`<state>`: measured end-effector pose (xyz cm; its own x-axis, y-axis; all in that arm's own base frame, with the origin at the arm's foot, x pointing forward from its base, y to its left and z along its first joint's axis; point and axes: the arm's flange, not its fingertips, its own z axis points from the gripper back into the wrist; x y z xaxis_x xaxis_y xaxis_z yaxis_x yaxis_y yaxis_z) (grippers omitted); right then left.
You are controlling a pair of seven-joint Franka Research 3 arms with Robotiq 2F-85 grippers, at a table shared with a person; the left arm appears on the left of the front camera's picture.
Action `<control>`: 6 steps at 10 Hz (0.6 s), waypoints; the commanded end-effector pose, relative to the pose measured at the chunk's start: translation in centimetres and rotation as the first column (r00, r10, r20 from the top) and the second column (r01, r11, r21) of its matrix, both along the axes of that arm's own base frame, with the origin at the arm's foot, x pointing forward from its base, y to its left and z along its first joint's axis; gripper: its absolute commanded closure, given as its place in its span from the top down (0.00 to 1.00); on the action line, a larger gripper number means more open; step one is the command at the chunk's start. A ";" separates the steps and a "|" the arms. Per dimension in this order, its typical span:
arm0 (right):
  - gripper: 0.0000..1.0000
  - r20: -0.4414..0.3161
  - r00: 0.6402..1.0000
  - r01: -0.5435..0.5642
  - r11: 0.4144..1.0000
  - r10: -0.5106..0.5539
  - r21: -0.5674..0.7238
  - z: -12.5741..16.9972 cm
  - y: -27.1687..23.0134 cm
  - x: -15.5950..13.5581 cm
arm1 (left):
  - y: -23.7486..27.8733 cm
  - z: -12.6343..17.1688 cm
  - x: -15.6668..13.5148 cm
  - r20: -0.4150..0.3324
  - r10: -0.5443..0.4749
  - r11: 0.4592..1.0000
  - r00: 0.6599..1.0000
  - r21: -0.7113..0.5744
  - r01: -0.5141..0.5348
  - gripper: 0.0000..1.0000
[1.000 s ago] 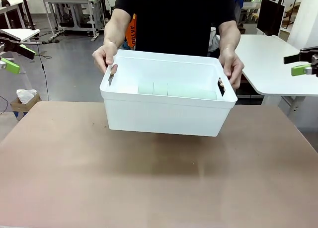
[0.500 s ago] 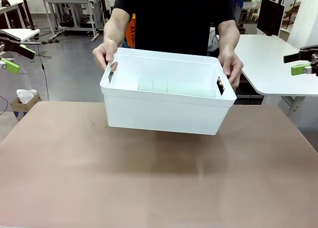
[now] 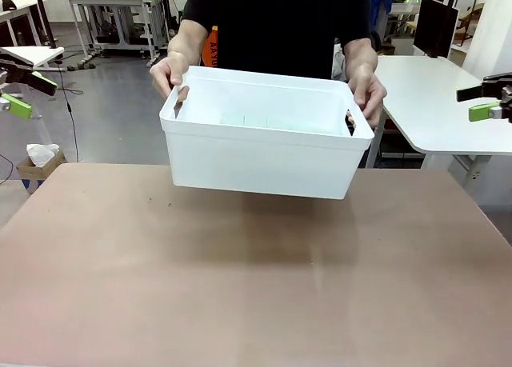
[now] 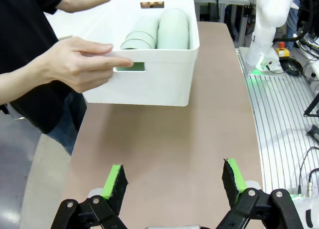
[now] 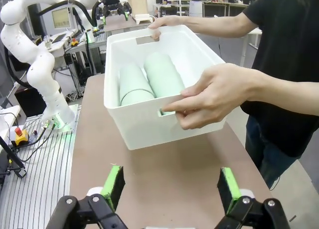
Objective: Stack the cups and store them in the basket.
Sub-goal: Place the stack of Reusable plastic cups into the Pantry Basket.
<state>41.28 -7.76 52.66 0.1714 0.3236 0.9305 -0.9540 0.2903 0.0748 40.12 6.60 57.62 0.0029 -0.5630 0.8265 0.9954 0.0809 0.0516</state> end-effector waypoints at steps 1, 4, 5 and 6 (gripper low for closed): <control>1.00 -0.003 1.000 0.020 1.000 -0.020 0.016 0.3 0.3 -0.1 | -0.4 0.2 -0.1 -0.002 0.007 1.000 1.000 -0.009 -0.007 1.00; 1.00 -0.003 1.000 0.020 1.000 -0.020 0.016 0.3 0.3 -0.1 | -0.4 0.2 -0.1 -0.002 0.007 1.000 1.000 -0.009 -0.007 1.00; 1.00 -0.003 1.000 0.020 1.000 -0.020 0.016 0.3 0.3 -0.1 | -0.4 0.2 -0.1 -0.002 0.007 1.000 1.000 -0.009 -0.007 1.00; 1.00 -0.003 1.000 0.020 1.000 -0.020 0.016 0.3 0.3 -0.1 | -0.4 0.2 -0.1 -0.002 0.007 1.000 1.000 -0.009 -0.007 1.00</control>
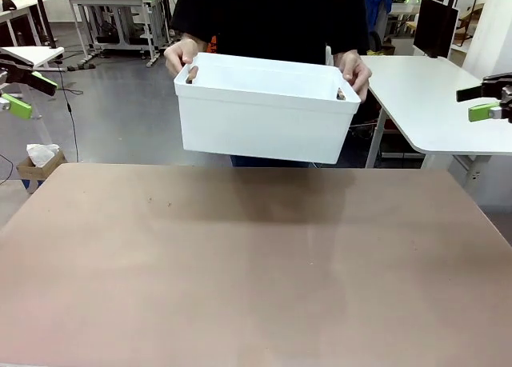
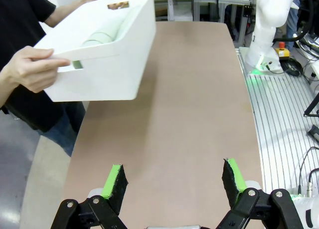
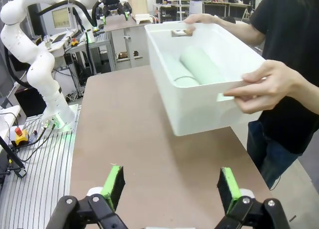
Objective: Stack the cups and store them in the basket.
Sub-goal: Place the stack of Reusable plastic cups into the Pantry Basket.
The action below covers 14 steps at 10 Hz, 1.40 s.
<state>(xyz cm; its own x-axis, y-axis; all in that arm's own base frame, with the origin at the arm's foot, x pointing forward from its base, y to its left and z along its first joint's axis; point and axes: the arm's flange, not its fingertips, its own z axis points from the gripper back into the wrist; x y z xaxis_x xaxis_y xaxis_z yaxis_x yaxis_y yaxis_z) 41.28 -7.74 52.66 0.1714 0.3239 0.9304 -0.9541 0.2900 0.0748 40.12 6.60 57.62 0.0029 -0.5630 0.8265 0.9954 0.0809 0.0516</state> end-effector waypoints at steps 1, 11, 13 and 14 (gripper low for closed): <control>1.00 -0.003 1.000 0.020 1.000 -0.020 0.016 0.3 0.2 -0.1 | -0.4 0.2 -0.1 -0.002 0.007 1.000 1.000 -0.009 -0.007 1.00; 1.00 -0.003 1.000 0.020 1.000 -0.020 0.016 0.3 0.2 -0.1 | -0.4 0.2 -0.1 -0.002 0.007 1.000 1.000 -0.009 -0.007 1.00; 1.00 -0.003 1.000 0.020 1.000 -0.020 0.016 0.3 0.2 -0.1 | -0.4 0.2 -0.1 -0.002 0.007 1.000 1.000 -0.009 -0.007 1.00; 1.00 -0.003 1.000 0.020 1.000 -0.020 0.016 0.3 0.2 -0.1 | -0.4 0.2 -0.1 -0.002 0.007 1.000 1.000 -0.009 -0.007 1.00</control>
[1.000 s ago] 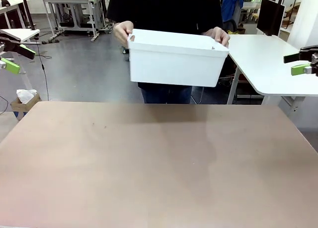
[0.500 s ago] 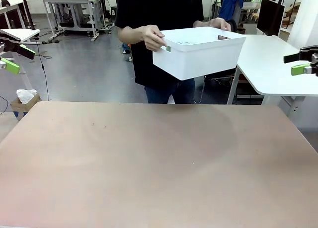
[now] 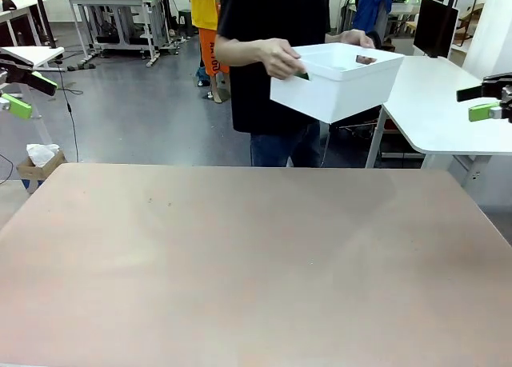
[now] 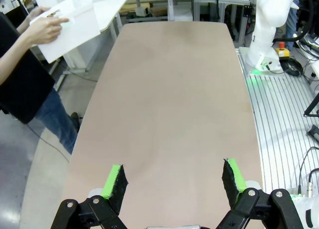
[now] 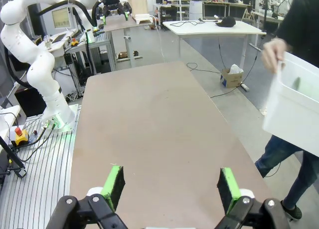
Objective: Stack the cups and store them in the basket.
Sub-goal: Place the stack of Reusable plastic cups into the Pantry Basket.
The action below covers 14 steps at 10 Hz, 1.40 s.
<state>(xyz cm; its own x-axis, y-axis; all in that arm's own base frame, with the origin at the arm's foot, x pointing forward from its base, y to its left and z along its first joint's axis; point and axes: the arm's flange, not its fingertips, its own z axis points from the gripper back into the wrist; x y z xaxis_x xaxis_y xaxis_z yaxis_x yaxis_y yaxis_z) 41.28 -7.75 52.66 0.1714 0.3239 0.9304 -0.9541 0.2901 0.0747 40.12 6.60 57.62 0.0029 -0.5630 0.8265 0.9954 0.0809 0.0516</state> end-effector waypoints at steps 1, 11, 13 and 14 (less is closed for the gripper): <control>1.00 -0.003 1.000 0.020 1.000 -0.020 0.016 0.3 0.2 -0.1 | -0.4 0.2 -0.1 -0.002 0.007 1.000 1.000 -0.009 -0.007 1.00; 1.00 -0.003 1.000 0.020 1.000 -0.020 0.016 0.3 0.2 -0.1 | -0.4 0.2 -0.1 -0.002 0.007 1.000 1.000 -0.009 -0.007 1.00; 1.00 -0.003 1.000 0.020 1.000 -0.020 0.016 0.3 0.2 -0.1 | -0.4 0.2 -0.1 -0.002 0.007 1.000 1.000 -0.009 -0.007 1.00; 1.00 -0.003 1.000 0.020 1.000 -0.020 0.016 0.3 0.2 -0.1 | -0.4 0.2 -0.1 -0.002 0.007 1.000 1.000 -0.009 -0.007 1.00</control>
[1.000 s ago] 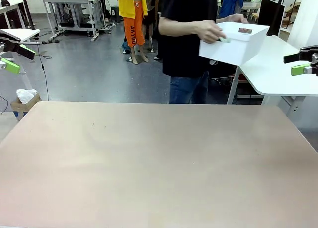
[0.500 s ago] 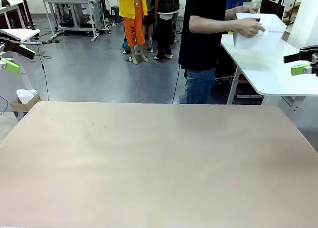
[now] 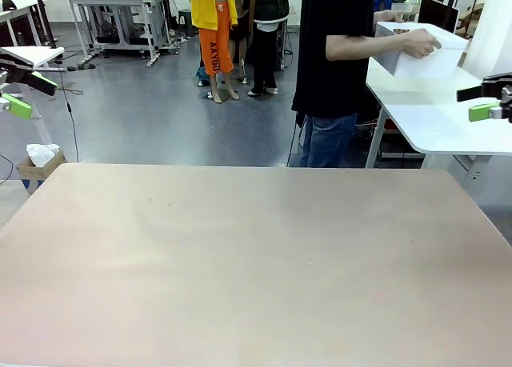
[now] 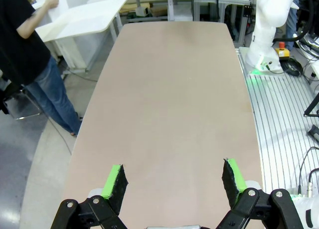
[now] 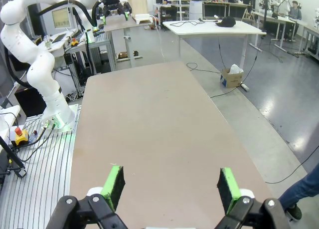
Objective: Stack the cups and store them in the basket.
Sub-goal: Place the stack of Reusable plastic cups into the Pantry Basket.
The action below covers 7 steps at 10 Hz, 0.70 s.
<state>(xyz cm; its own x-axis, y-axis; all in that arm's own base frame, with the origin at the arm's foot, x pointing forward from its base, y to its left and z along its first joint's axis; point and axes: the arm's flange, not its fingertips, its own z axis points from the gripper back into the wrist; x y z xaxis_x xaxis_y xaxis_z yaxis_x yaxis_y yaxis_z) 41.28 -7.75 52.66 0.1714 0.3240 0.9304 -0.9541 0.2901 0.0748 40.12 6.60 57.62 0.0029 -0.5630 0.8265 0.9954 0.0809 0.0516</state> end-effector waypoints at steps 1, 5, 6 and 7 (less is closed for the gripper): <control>1.00 -0.003 1.000 0.020 1.000 -0.020 0.016 0.3 0.2 -0.1 | -0.4 0.2 -0.1 -0.002 0.007 1.000 1.000 -0.009 -0.007 1.00; 1.00 -0.003 1.000 0.020 1.000 -0.020 0.016 0.3 0.2 -0.1 | -0.4 0.2 -0.1 -0.002 0.007 1.000 1.000 -0.009 -0.007 1.00; 1.00 -0.003 1.000 0.020 1.000 -0.020 0.016 0.3 0.2 -0.1 | -0.4 0.2 -0.1 -0.002 0.007 1.000 1.000 -0.009 -0.007 1.00; 1.00 -0.003 1.000 0.020 1.000 -0.020 0.016 0.3 0.2 -0.1 | -0.4 0.2 -0.1 -0.002 0.007 1.000 1.000 -0.009 -0.007 1.00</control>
<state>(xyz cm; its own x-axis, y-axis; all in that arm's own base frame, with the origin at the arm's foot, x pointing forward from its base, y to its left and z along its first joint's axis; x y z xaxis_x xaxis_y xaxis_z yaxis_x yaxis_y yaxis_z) 41.28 -7.75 52.66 0.1714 0.3240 0.9304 -0.9541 0.2901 0.0748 40.12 6.60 57.62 0.0029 -0.5630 0.8265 0.9954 0.0809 0.0516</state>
